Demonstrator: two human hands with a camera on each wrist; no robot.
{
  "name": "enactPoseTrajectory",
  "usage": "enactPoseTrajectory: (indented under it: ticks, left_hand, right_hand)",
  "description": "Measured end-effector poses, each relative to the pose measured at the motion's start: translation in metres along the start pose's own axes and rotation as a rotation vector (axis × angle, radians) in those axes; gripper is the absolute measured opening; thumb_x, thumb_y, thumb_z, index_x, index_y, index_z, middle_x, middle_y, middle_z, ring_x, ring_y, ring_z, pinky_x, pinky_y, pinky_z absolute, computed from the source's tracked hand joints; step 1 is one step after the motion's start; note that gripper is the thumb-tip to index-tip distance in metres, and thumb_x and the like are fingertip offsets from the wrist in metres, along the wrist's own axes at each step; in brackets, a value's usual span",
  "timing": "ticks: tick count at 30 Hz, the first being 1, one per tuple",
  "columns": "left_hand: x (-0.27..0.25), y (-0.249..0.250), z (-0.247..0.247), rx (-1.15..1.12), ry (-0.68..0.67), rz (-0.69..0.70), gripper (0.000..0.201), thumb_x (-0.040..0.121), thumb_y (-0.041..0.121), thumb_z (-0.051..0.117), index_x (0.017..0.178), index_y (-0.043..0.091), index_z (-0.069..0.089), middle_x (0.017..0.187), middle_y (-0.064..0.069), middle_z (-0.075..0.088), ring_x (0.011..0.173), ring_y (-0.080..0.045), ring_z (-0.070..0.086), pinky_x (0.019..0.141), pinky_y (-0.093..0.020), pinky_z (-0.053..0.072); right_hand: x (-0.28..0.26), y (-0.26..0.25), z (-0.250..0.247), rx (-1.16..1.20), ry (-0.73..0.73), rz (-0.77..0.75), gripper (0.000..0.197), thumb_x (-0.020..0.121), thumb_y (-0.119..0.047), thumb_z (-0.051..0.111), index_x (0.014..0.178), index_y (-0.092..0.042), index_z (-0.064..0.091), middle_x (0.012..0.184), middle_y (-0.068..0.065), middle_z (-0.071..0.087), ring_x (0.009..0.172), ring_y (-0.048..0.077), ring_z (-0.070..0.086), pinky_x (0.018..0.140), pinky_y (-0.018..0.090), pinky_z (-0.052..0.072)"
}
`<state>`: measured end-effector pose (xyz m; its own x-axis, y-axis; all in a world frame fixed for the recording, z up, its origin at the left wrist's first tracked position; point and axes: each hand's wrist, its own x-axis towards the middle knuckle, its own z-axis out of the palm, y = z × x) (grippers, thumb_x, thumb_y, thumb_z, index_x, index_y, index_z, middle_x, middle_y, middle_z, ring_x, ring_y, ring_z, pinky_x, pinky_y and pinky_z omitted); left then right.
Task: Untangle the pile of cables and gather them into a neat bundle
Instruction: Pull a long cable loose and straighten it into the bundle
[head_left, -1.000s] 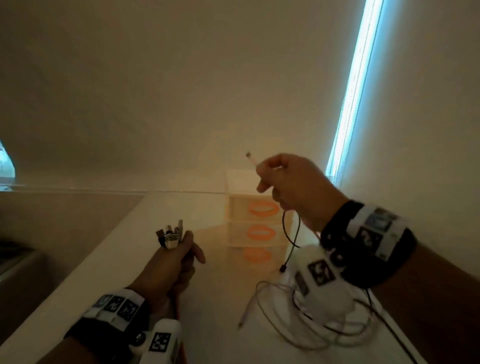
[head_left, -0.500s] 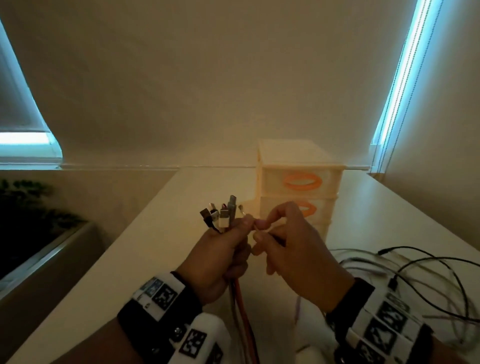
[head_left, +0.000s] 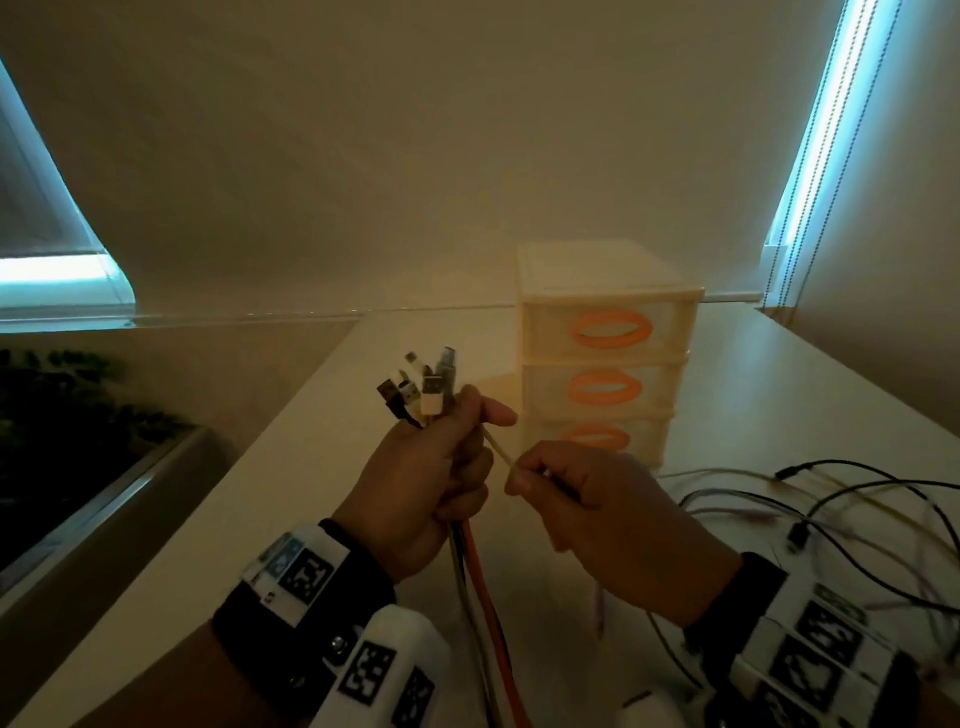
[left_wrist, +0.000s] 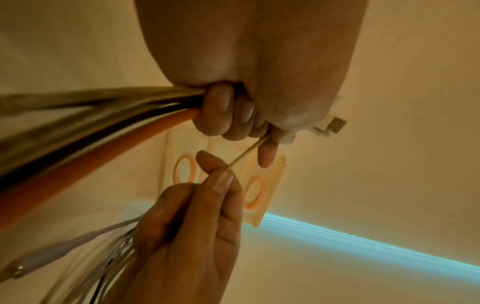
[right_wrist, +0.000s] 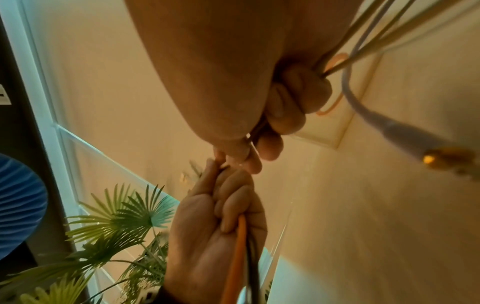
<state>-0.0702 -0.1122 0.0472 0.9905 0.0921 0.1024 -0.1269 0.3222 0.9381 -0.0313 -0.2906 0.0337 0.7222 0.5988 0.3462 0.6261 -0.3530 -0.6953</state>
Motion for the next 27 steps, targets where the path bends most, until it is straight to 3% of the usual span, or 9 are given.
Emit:
enactPoseTrajectory:
  ticks: [8,10,13,15,17,20,22,24,27]
  left_hand:
    - [0.011,0.004,-0.020,-0.145,0.160,-0.013,0.045,0.106,0.039,0.042,0.090,0.005,0.066,0.059,0.004,0.020,0.045,-0.007,0.014,0.036,-0.018,0.017]
    - [0.014,0.000,-0.019,-0.150,0.169,-0.025,0.045,0.106,0.039,0.042,0.090,0.005,0.066,0.058,0.005,0.021,0.044,-0.007,0.016,0.036,-0.018,0.017]
    - [0.020,-0.008,-0.018,-0.133,0.211,-0.059,0.047,0.106,0.040,0.043,0.089,0.003,0.066,0.059,0.002,0.030,0.047,-0.010,0.029,0.039,-0.021,0.027]
    - [0.022,-0.011,-0.019,-0.114,0.242,-0.084,0.050,0.105,0.041,0.044,0.082,0.005,0.069,0.064,-0.004,0.046,0.057,-0.015,0.049,0.052,-0.027,0.045]
    - [0.024,-0.007,-0.023,-0.165,0.240,-0.089,0.055,0.106,0.042,0.042,0.071,0.008,0.068,0.078,-0.010,0.066,0.077,-0.024,0.067,0.072,-0.037,0.058]
    - [0.028,0.014,-0.040,-0.393,0.259,-0.013,0.055,0.107,0.041,0.038,0.067,0.010,0.060,0.101,-0.018,0.074,0.097,-0.033,0.074,0.085,-0.047,0.060]
    - [0.029,0.033,-0.059,-0.550,0.306,0.077,0.054,0.107,0.041,0.036,0.066,0.011,0.056,0.105,-0.016,0.075,0.097,-0.031,0.075,0.081,-0.047,0.061]
    - [0.027,0.044,-0.072,-0.701,0.314,0.118,0.054,0.107,0.039,0.038,0.064,0.011,0.056,0.102,-0.010,0.077,0.094,-0.025,0.076,0.074,-0.040,0.063]
    - [0.020,0.044,-0.068,-0.657,0.153,0.002,0.048,0.106,0.039,0.043,0.065,0.015,0.054,0.077,0.003,0.070,0.068,-0.011,0.071,0.055,-0.027,0.059]
  right_hand:
    - [-0.012,0.021,-0.022,-0.015,-0.085,0.146,0.019,0.100,-0.037,0.054,0.088,-0.038,0.069,0.063,-0.016,0.061,0.057,0.001,0.058,0.059,0.015,0.049]
    - [-0.012,0.019,-0.025,0.001,0.008,0.148,0.021,0.100,-0.033,0.054,0.085,-0.036,0.068,0.062,-0.010,0.062,0.055,0.002,0.058,0.058,0.013,0.047]
    - [-0.014,0.012,-0.022,0.056,0.124,0.098,0.021,0.100,-0.031,0.053,0.086,-0.033,0.067,0.064,0.001,0.062,0.056,0.010,0.059,0.058,0.022,0.049]
    - [-0.016,0.006,-0.017,0.071,0.066,0.061,0.019,0.100,-0.032,0.053,0.090,-0.035,0.069,0.064,0.001,0.062,0.056,0.008,0.059,0.058,0.022,0.049]
    - [-0.020,0.000,-0.013,0.081,-0.094,0.082,0.019,0.102,-0.034,0.052,0.097,-0.038,0.070,0.067,0.001,0.065,0.058,0.007,0.061,0.061,0.020,0.053]
    - [-0.021,-0.004,-0.015,-0.044,-0.352,0.172,0.020,0.103,-0.039,0.048,0.100,-0.038,0.068,0.072,-0.011,0.069,0.065,0.005,0.067,0.069,0.027,0.059]
    - [-0.017,0.001,-0.022,-0.160,-0.345,0.197,0.020,0.103,-0.040,0.048,0.095,-0.038,0.067,0.072,-0.019,0.065,0.066,-0.004,0.062,0.063,0.019,0.050]
    - [-0.011,0.009,-0.031,-0.230,-0.226,0.225,0.020,0.103,-0.036,0.049,0.091,-0.035,0.066,0.072,-0.011,0.061,0.063,-0.007,0.056,0.057,0.013,0.041]
    - [-0.003,0.023,-0.041,-0.187,0.013,0.324,0.024,0.103,-0.023,0.049,0.088,-0.025,0.067,0.066,-0.008,0.055,0.047,-0.003,0.050,0.047,0.012,0.039]
